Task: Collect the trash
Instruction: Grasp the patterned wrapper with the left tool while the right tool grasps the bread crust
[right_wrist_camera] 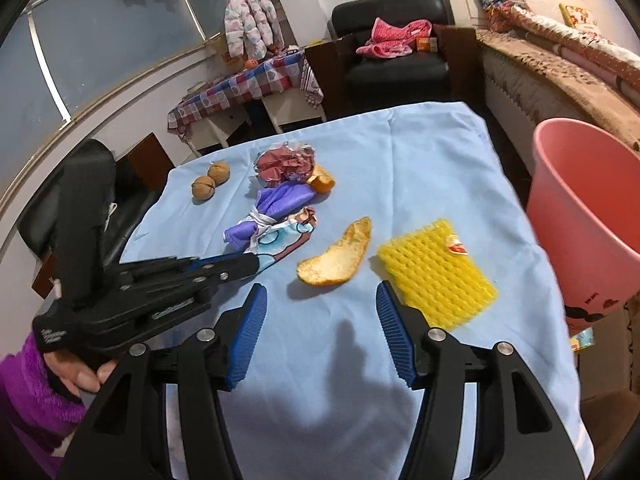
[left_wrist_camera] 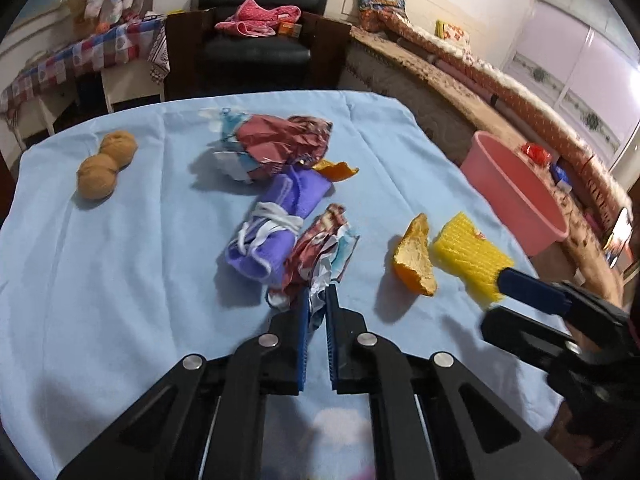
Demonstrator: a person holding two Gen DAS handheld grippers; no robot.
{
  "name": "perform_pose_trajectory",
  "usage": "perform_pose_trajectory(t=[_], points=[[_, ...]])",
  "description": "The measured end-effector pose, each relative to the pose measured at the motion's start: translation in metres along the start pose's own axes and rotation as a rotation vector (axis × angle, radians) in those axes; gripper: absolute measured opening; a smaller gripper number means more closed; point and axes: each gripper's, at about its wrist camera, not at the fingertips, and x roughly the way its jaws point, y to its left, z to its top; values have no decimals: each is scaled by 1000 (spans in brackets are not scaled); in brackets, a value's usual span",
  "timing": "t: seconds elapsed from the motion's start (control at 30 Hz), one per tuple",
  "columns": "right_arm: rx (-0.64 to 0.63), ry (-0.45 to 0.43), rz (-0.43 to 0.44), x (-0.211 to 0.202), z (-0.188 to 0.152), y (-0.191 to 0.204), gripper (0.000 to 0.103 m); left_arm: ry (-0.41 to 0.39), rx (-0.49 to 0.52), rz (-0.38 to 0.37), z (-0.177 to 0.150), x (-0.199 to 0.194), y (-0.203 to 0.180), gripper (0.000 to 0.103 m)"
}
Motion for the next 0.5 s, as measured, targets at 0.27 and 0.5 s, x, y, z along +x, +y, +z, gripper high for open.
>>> perform_pose_trajectory(t=[0.27, 0.5], points=[[16, 68, -34, 37, 16, 9, 58, -45, -62, -22, -15, -32, 15, 6], [-9, 120, -118, 55, 15, 9, 19, -44, -83, -29, -25, -40, 17, 6]])
